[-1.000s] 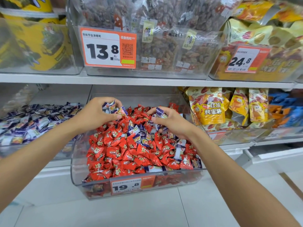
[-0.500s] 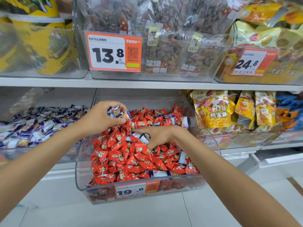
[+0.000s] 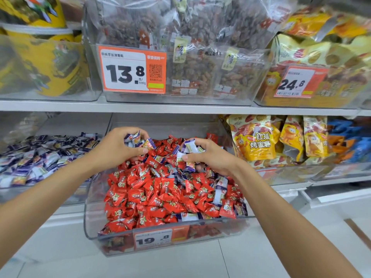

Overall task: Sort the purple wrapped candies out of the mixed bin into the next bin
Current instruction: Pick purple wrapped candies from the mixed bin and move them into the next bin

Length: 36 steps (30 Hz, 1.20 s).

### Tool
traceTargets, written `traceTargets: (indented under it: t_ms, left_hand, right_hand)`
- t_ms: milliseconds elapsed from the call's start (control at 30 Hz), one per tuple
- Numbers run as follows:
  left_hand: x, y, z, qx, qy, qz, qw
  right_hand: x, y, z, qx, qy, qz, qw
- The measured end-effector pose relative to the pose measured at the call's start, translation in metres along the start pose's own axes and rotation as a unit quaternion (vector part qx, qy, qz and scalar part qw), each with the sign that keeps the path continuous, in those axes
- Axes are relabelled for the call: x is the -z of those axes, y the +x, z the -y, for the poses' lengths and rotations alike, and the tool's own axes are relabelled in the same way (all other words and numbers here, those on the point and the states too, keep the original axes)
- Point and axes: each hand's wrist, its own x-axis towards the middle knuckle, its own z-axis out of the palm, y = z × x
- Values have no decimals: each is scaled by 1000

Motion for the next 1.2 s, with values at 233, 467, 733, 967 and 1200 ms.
traceTargets:
  t_ms: [233, 467, 733, 967, 1200]
  left_hand:
    - [3, -7, -7, -17, 7, 23, 1000]
    - [24, -41, -15, -19, -33, 23, 999]
    - [79, -88, 11, -18, 30, -47, 998]
    - [196, -106, 112, 103, 396, -88, 908]
    - [238, -87, 146, 161, 470, -100, 862]
  right_hand:
    - [-1, -24, 25, 5, 42, -19, 999]
    - [-26, -48, 46, 33, -58, -58, 996]
    - [-109, -38, 90, 122, -162, -18, 979]
    - [-198, 43, 122, 170, -314, 7, 934]
    - [-254, 115, 127, 112, -414, 54, 902]
